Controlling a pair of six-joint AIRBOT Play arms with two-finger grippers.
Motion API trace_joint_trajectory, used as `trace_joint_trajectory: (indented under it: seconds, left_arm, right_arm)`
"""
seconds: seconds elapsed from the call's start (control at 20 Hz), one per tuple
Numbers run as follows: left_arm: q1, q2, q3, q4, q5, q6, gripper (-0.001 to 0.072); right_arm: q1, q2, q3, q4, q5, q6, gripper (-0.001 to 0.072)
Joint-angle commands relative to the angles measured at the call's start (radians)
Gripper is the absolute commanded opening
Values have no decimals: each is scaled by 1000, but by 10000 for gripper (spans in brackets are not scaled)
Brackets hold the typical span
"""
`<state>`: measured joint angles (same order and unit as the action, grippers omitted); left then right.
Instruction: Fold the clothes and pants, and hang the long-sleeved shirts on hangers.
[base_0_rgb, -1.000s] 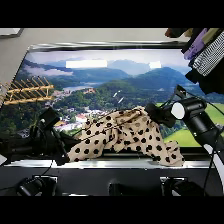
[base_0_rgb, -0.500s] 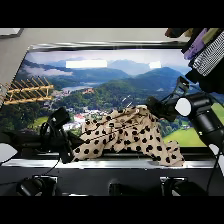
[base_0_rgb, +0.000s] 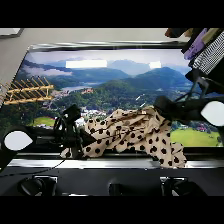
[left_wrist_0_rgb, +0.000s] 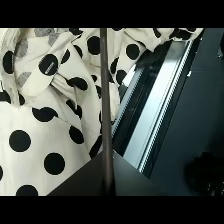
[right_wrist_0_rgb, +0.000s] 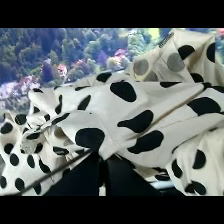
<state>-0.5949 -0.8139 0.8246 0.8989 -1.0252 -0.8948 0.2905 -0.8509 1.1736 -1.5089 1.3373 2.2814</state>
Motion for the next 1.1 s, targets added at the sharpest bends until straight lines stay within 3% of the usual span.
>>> trace_joint_trajectory:
  seconds: [0.0,0.1,0.25,0.6,0.8,1.05]
  left_arm:
    - [1,-31,2,-44,5,44,13]
    - [1,-43,2,-109,5,79,13]
    - [1,-94,3,-269,-3,183,12]
    - [1,-219,5,-351,-26,340,12]
    - [1,-255,4,-388,-53,370,14]
    - [-1,-254,4,-410,-30,360,14]
  right_arm:
    - [0,55,36,-135,148,-20,22]
    - [0,54,57,-182,166,-52,22]
    - [0,54,59,-133,138,-83,22]
    - [0,54,83,-28,141,-150,22]
    - [0,34,166,-157,222,-157,22]
    - [0,6,169,-98,286,-180,22]
